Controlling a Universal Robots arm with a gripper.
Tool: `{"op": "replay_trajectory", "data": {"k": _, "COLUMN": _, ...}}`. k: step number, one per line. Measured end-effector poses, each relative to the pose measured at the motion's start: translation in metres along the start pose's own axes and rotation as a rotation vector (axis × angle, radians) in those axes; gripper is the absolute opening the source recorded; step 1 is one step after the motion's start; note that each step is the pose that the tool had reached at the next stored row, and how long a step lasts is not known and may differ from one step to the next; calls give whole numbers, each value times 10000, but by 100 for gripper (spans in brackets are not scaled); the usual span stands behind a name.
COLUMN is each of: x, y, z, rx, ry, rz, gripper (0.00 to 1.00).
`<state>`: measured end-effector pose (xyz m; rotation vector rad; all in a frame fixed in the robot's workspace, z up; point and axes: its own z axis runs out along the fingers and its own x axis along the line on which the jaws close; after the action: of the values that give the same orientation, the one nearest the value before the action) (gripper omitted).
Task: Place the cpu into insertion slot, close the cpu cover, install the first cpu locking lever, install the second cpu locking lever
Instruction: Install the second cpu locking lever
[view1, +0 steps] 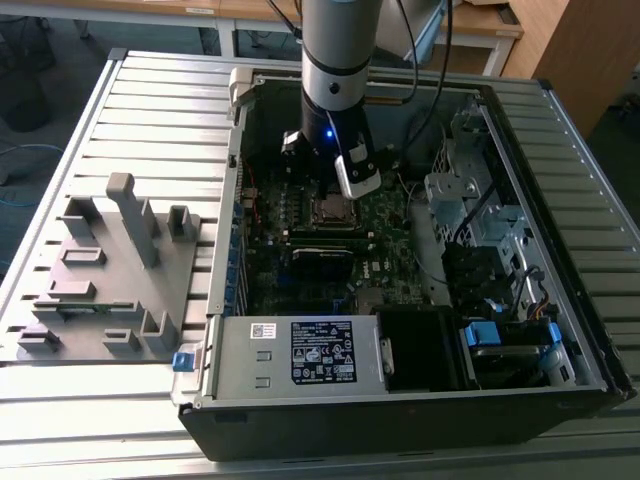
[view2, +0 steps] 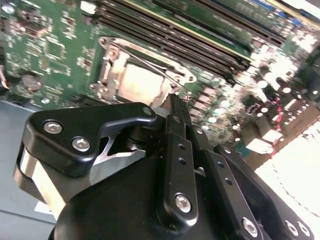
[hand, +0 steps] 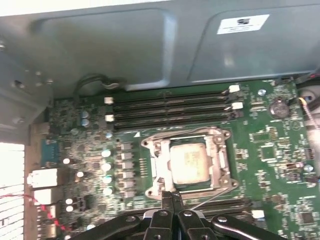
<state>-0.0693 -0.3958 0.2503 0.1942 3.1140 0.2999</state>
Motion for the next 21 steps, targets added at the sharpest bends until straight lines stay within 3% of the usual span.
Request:
{"op": "replay_trajectory", "data": {"k": 4, "x": -75, "y": 5, "z": 2, "rx": 0, "ry": 1, "rz": 0, "gripper": 10}}
{"op": "replay_trajectory", "data": {"k": 21, "x": -82, "y": -39, "z": 17, "rx": 18, "ry": -8, "rz": 0, "gripper": 10}}
